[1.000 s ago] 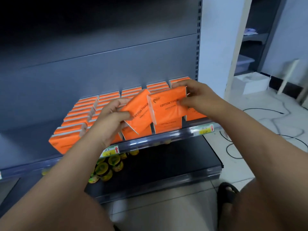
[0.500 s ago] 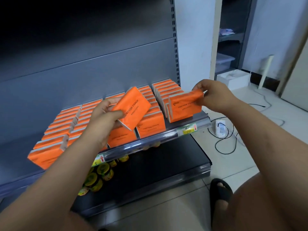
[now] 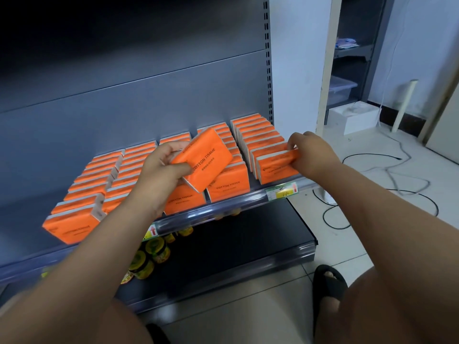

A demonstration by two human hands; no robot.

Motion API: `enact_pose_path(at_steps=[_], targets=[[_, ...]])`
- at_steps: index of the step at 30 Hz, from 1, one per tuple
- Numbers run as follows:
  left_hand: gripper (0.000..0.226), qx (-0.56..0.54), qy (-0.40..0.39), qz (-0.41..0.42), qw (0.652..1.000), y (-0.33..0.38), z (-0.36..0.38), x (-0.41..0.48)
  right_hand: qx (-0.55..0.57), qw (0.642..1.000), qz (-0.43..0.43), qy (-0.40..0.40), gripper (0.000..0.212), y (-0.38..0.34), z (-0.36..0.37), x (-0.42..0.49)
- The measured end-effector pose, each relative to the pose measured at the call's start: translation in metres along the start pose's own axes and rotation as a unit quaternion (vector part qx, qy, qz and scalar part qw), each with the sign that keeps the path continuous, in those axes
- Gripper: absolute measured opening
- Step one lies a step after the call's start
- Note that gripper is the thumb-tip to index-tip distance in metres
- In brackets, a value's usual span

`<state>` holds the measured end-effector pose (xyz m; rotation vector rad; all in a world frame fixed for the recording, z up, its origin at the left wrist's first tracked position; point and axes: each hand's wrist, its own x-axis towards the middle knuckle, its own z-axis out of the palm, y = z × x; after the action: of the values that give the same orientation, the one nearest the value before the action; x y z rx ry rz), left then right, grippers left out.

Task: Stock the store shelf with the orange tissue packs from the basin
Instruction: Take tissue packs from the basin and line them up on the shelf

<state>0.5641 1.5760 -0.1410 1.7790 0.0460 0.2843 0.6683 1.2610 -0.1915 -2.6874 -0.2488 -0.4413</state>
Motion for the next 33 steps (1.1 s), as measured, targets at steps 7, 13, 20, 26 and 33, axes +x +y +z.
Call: enact_pose_path(at_steps=[7,13,20,26,33], targets=[[0.050,0.017,-0.010,0.020,1.000,-0.007,-0.004,0.000,-0.041,0.999,0.016,-0.021,0.037,-0.009,0.006,-0.002],[0.052,0.008,-0.011,0.018,1.000,-0.013,-0.006,0.001,-0.094,0.994,0.039,-0.042,0.045,-0.025,0.011,-0.010],[0.051,0.010,-0.011,0.024,1.000,-0.014,-0.010,0.002,-0.192,0.977,0.088,0.025,0.049,-0.059,0.021,-0.026],[0.051,0.016,-0.012,0.033,0.999,-0.014,-0.013,0.002,-0.246,0.965,0.089,0.012,0.050,-0.072,0.031,-0.026],[0.054,0.031,-0.016,0.044,0.998,-0.015,-0.010,0.001,-0.244,0.967,0.077,0.019,0.064,-0.099,0.033,-0.035]])
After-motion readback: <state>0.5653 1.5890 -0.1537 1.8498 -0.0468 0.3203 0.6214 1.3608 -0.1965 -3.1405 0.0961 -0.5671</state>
